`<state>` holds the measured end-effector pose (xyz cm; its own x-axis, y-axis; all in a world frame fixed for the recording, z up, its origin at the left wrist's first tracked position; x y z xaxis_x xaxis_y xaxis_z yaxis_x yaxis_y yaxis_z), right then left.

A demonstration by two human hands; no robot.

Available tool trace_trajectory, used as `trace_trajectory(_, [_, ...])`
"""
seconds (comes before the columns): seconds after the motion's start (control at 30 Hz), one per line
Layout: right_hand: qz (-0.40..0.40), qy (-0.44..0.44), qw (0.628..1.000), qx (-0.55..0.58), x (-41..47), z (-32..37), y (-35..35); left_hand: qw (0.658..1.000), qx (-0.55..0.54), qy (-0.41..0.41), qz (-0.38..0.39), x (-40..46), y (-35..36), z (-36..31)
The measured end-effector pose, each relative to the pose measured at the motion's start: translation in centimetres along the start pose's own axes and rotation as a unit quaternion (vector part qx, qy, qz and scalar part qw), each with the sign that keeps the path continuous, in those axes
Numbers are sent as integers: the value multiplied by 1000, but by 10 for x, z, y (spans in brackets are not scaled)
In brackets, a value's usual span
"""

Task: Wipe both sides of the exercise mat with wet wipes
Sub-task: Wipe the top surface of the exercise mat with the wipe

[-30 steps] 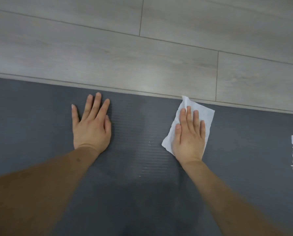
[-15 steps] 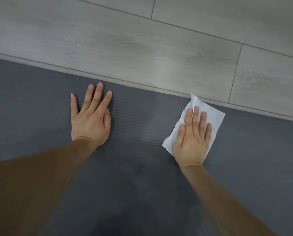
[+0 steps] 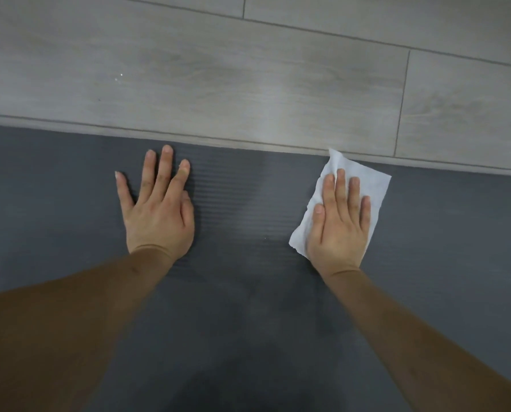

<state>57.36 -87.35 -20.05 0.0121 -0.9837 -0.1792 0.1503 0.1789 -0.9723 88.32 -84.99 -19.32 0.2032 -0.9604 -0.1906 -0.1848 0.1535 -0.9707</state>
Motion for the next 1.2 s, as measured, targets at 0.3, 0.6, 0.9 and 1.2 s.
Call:
trace_trajectory(0.3, [9,-2,1000,-29,2,2,-4,1000,-3,-1,15,1,-1,-1])
trace_trajectory(0.6, [-2,-7,1000,-15,-2,2,-3,1000,-18,5,3,0,0,-1])
trace_trajectory(0.9, [1,4,1000,-10,-5,5,-6,999,-38,19,-6,2,-2,0])
trace_trajectory(1.2, [14,8,1000,-9,-11,24,-1,989,-36,96,102,1,-15,25])
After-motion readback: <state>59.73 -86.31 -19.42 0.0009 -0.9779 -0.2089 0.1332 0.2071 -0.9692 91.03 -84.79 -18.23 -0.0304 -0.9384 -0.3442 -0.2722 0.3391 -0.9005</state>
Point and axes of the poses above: each hand's wrist, its own x-axis towards the middle knuckle, its own y-axis out of the palm, z = x × y, the point moved 4 cm from there along x, towards the middle knuckle, and after that the axes turned 2 degrees about x, right-handed, at the moved point
